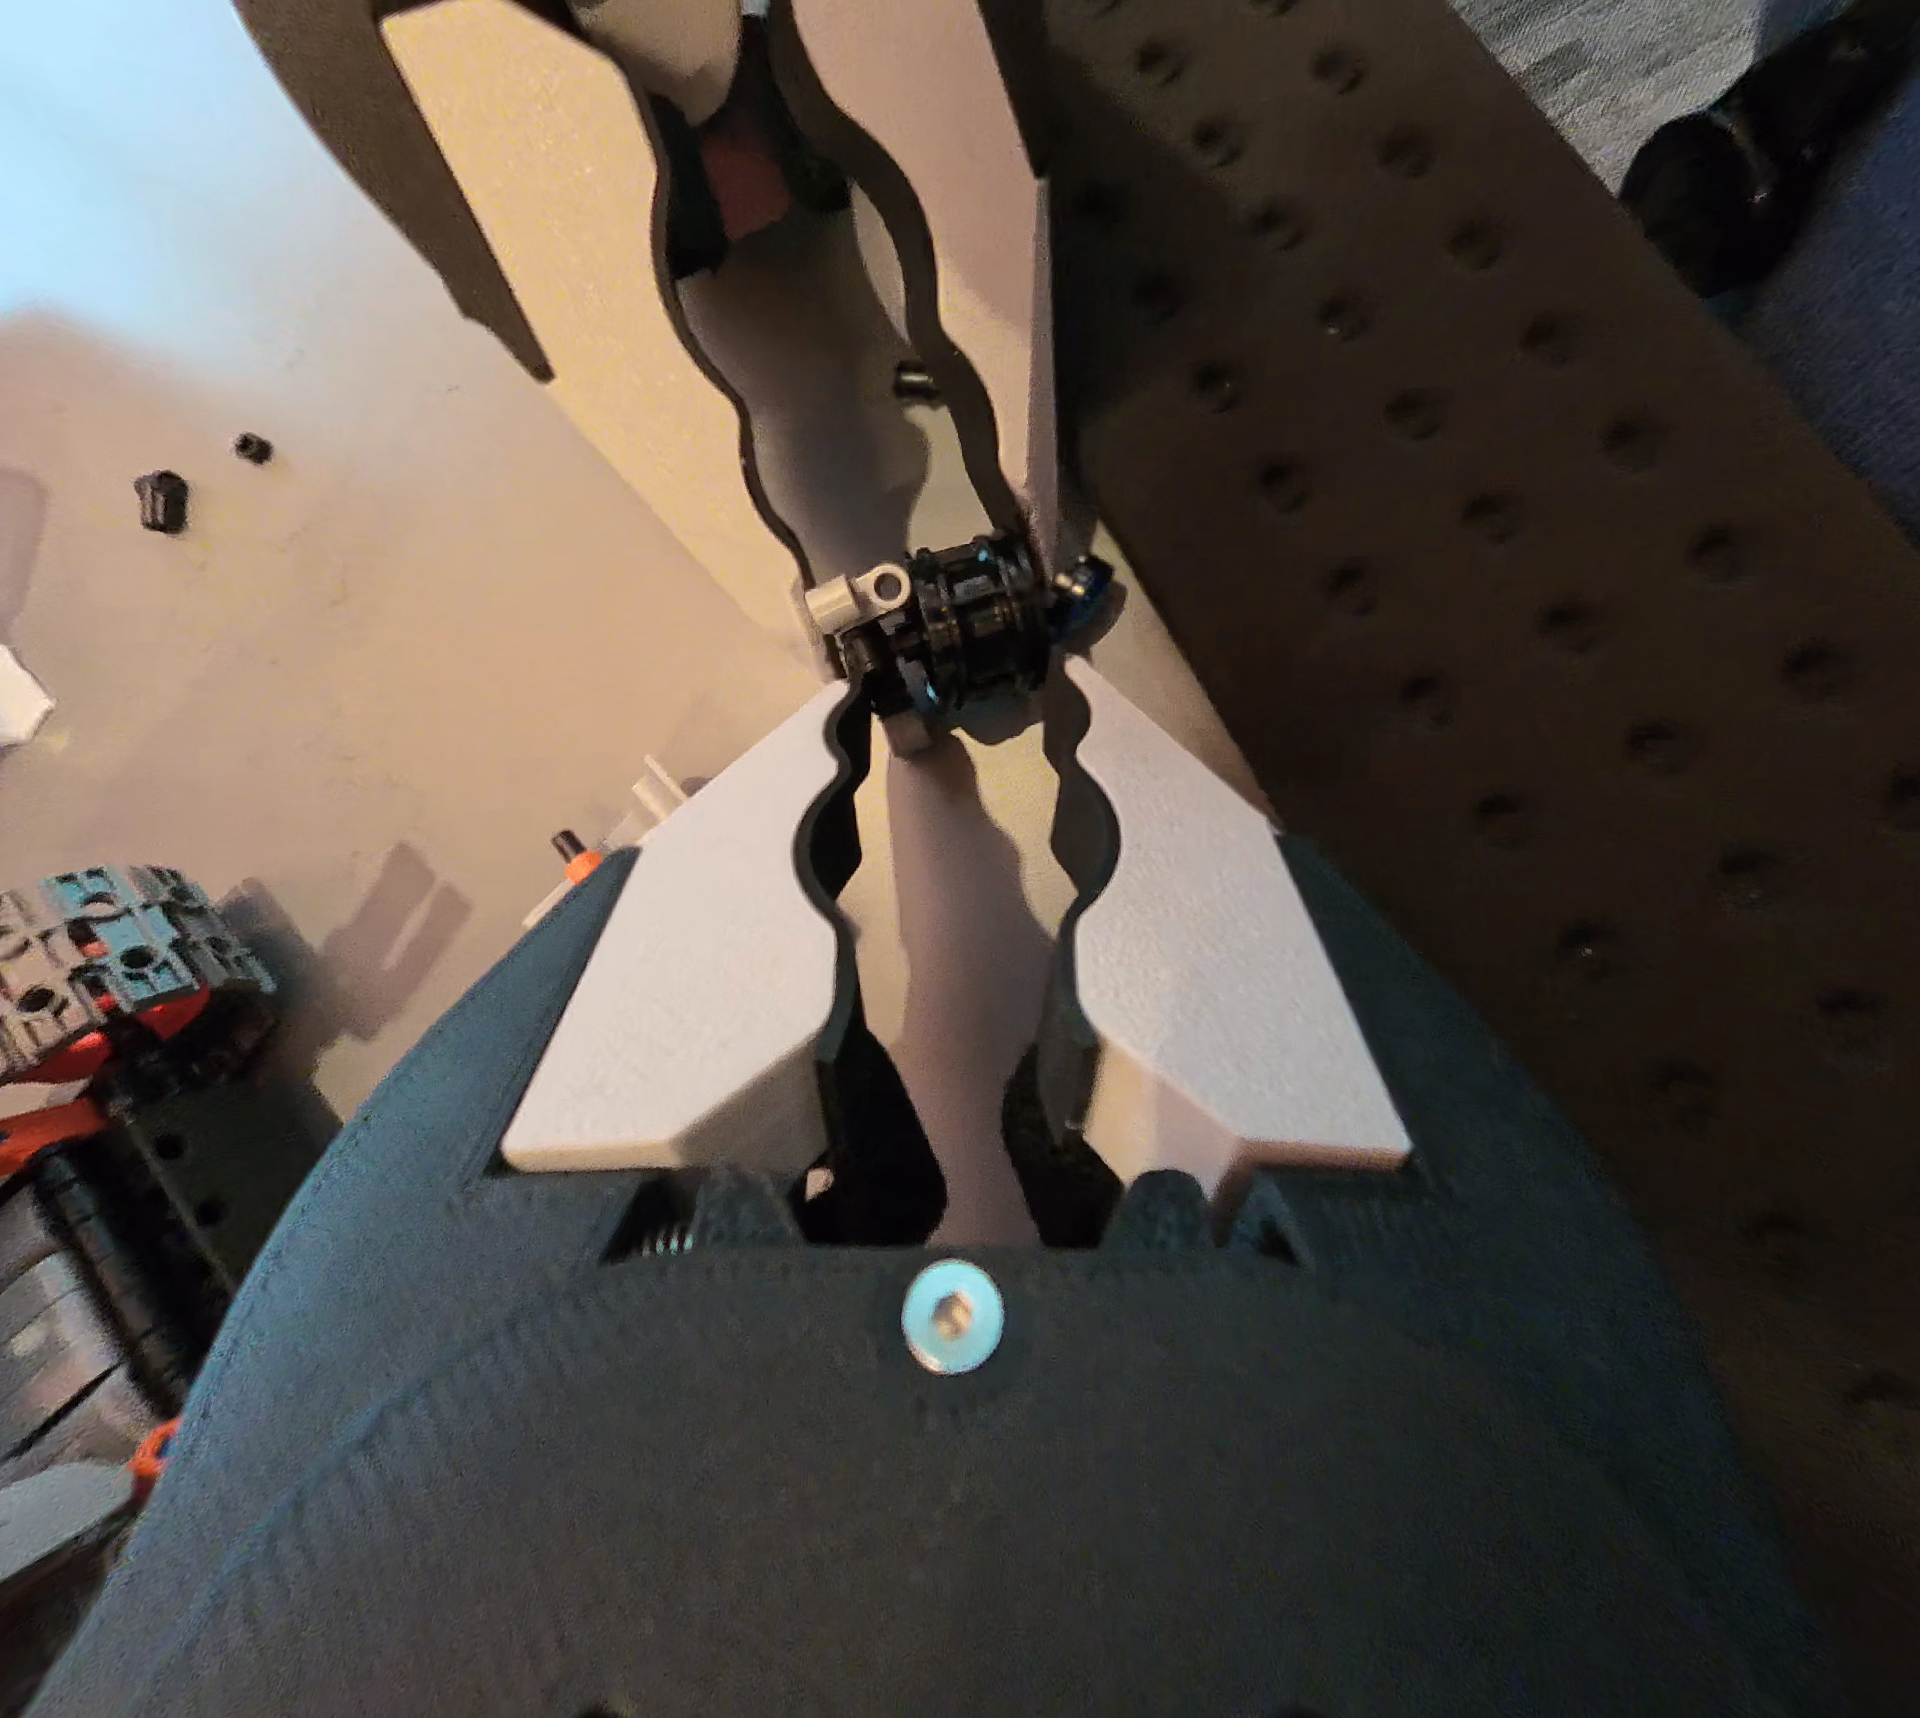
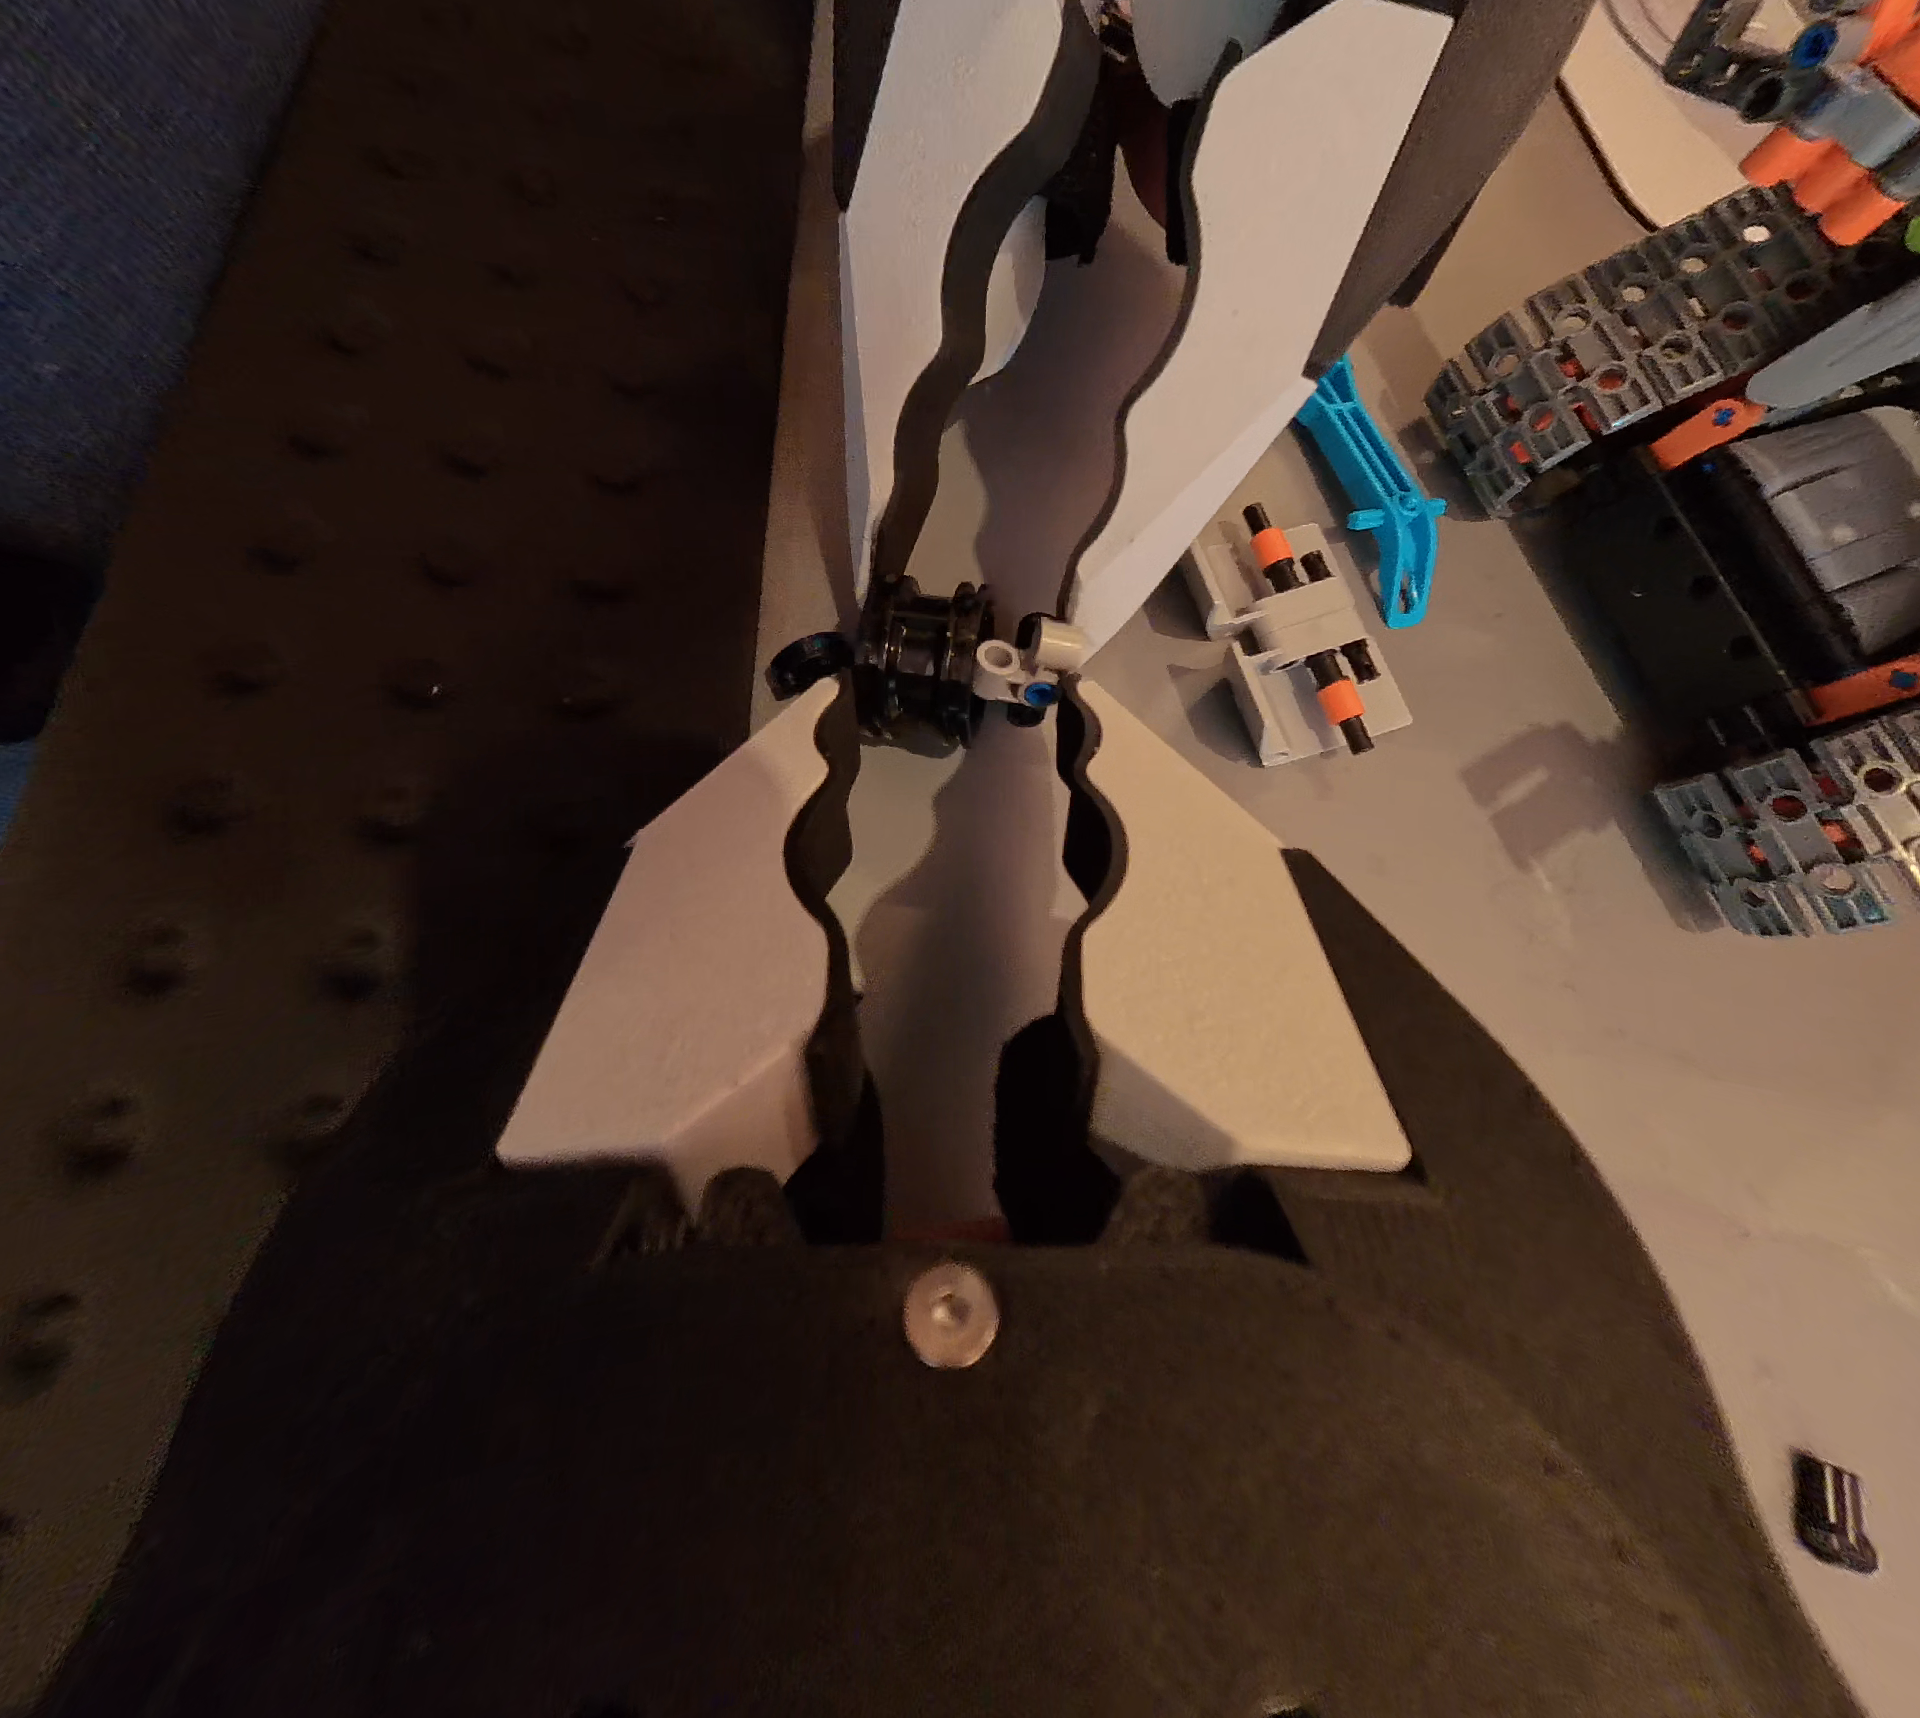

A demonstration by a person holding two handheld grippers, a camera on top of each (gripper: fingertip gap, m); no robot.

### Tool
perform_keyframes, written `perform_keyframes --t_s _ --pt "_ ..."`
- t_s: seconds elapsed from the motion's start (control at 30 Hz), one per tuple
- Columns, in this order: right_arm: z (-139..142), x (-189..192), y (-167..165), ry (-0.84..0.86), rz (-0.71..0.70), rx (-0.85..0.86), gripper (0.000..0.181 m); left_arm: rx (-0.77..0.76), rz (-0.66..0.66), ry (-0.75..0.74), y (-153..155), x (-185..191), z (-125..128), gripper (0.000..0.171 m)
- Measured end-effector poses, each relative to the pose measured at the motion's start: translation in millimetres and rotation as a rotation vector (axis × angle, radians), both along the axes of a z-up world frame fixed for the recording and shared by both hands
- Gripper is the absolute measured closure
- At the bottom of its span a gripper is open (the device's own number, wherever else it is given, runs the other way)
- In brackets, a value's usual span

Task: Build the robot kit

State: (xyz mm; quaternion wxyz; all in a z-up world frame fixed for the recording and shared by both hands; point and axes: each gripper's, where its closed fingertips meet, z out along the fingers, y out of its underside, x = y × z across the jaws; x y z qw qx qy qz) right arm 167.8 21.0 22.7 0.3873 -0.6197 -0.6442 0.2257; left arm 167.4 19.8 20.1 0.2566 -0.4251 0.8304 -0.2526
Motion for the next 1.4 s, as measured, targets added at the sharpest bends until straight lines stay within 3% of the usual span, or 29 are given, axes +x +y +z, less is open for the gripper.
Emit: perform_keyframes --t_s 0.5,0.57,0.63,0.93,1.07,1.4 --pt "1.7 3.1 -0.8 0.02 -0.018 -0.019 0.15 -0.033 0.016 0.006 1.5 -2.3 0.1 0.139" --pt "-0.1 1.7 -5.0 0.006 0.008 -0.022 0.164 -0.021 0.021 0.005 3.2 -1.8 -0.3 0.139" --pt "-0.5 0.9 -7.4 0.003 0.022 -0.023 0.164 -0.01 0.01 0.011 1.1 -2.6 -0.3 0.14" --pt "-0.4 4.6 -5.1 0.009 -0.007 -0.049 0.158 0.0 0.034 0.03 1.4 -0.8 -1.2 0.138" --pt "2.7 5.9 1.0 0.029 -0.047 -0.035 0.142 -0.006 0.028 0.021 0.1 -0.4 -0.9 0.139" --pt "3.5 0.4 -4.7 0.002 -0.002 0.034 0.147 0.043 0.003 0.016 -2.6 -0.7 -1.3 0.139"
